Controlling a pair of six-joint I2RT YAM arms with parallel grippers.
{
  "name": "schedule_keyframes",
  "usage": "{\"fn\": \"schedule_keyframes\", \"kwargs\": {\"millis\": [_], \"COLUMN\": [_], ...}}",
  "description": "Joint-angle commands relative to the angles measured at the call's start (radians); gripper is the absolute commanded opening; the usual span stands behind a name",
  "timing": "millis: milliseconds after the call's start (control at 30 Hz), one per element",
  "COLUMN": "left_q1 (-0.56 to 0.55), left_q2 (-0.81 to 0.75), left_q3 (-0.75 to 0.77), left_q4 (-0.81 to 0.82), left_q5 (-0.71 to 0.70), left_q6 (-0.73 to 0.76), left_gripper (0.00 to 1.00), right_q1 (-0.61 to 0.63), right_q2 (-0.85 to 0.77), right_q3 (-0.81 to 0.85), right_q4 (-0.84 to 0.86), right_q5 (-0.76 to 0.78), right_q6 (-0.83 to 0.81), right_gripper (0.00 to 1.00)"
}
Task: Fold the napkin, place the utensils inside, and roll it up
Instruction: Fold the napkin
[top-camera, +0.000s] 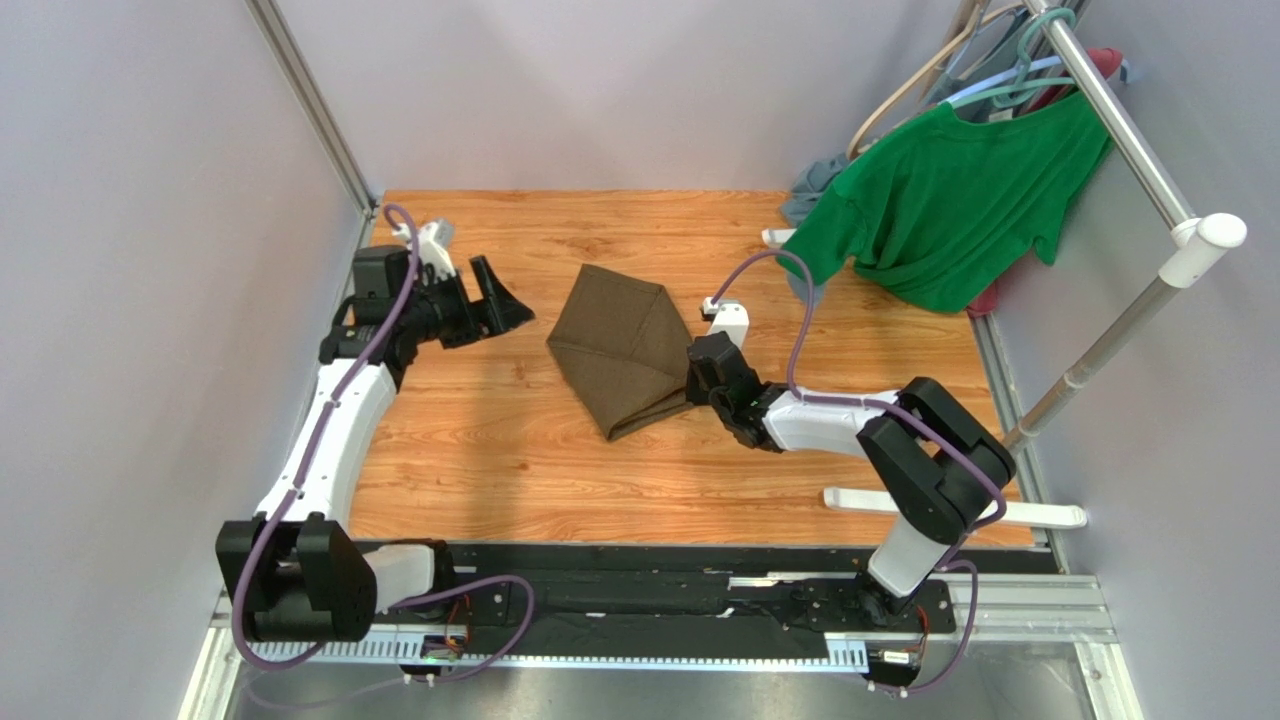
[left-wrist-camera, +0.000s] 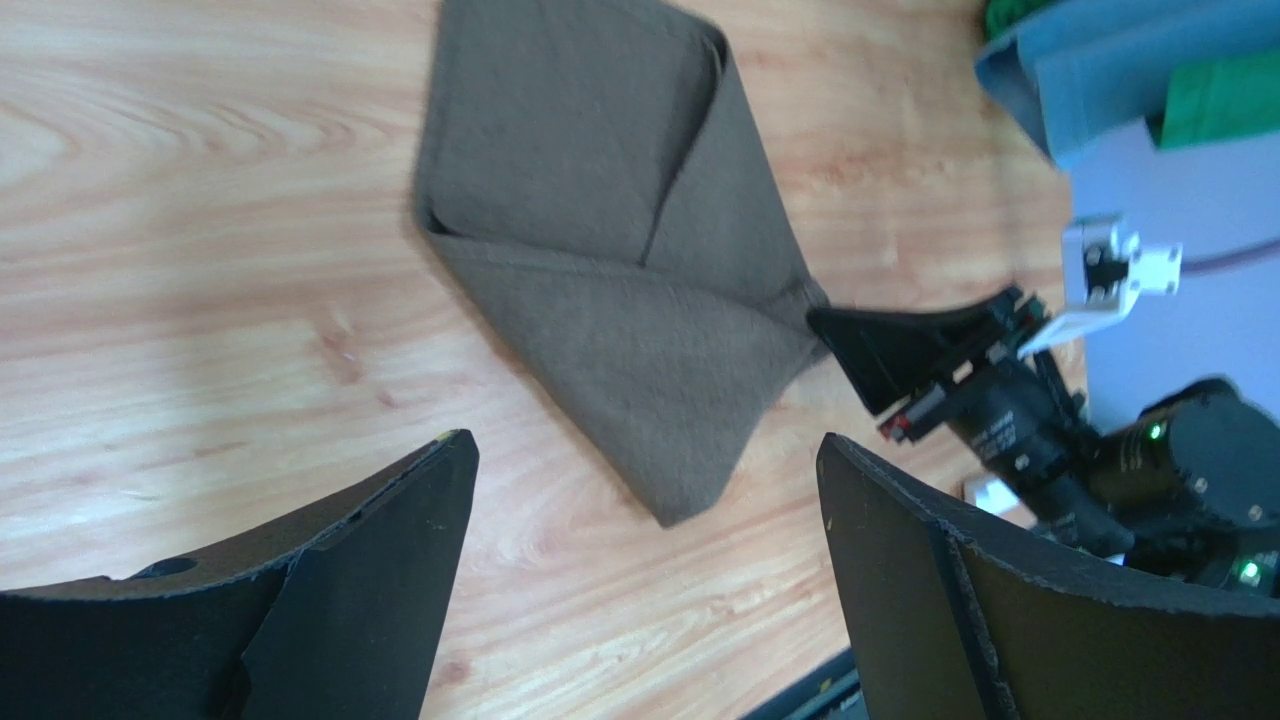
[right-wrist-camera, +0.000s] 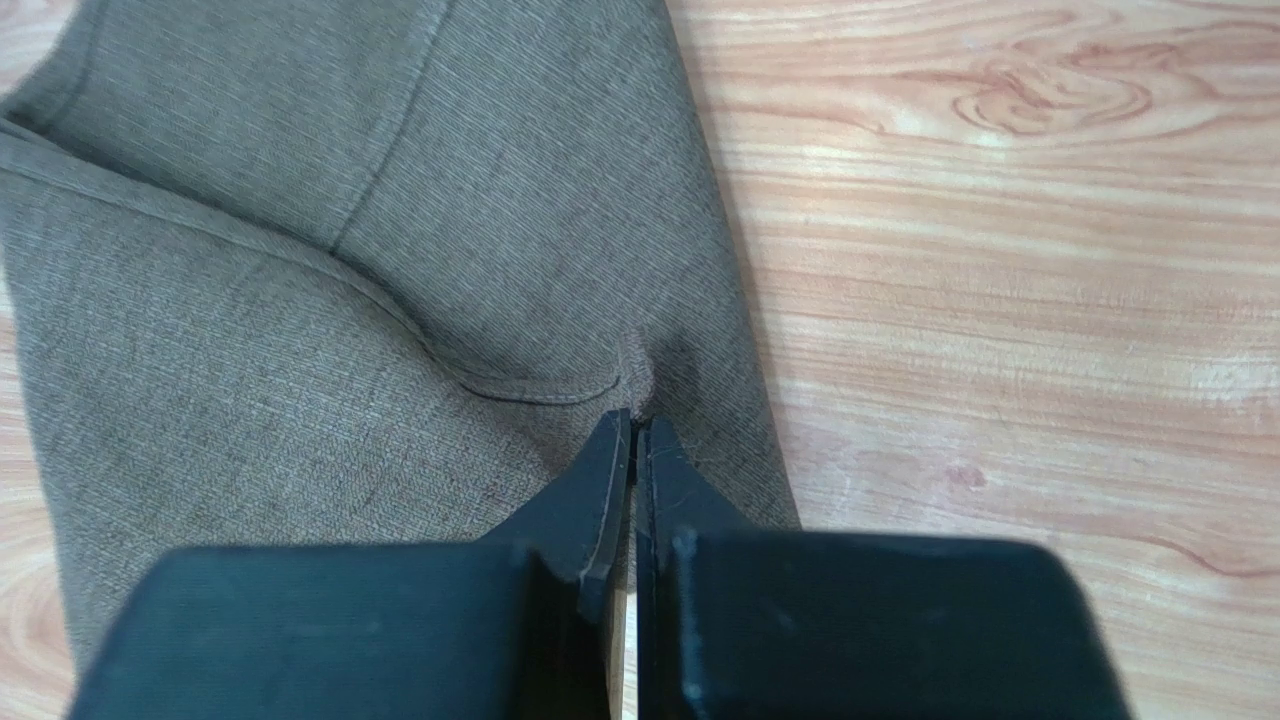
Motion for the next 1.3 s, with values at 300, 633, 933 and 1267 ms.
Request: {"fn": "schedule_keyframes", "kwargs": {"millis": [300, 633, 933, 1267], "left_q1": [-0.103, -0.126, -0.170, -0.221], "left_q2": [0.073, 0.253, 0.443, 0.576], "left_q3": [-0.270, -0.258, -0.185, -0.068], "left_q4": [0.303, 0.435, 0.508, 0.514], "left_q5": [-0.095, -0.088, -0.066, -0.065], "left_q6": [-0.195, -0.224, -0.229, -0.231], "left_gripper": [0.92, 0.74, 0.60, 0.59], "right_q1": [-0.006, -0.134, -0.222, -0.225], "right_q2": [-0.195, -0.036, 0.088, 0.084], "right_q3": [-0.003, 0.107, 0.104, 0.015], "right_q4": [-0.114, -0.121, -0.032, -0.021], "right_q5": [-0.070, -0.274, -0.497, -0.517], "right_q6": [-0.024, -0.016, 0.037, 0.137], "right_gripper": [0.54, 0.57, 0.64, 0.59]}}
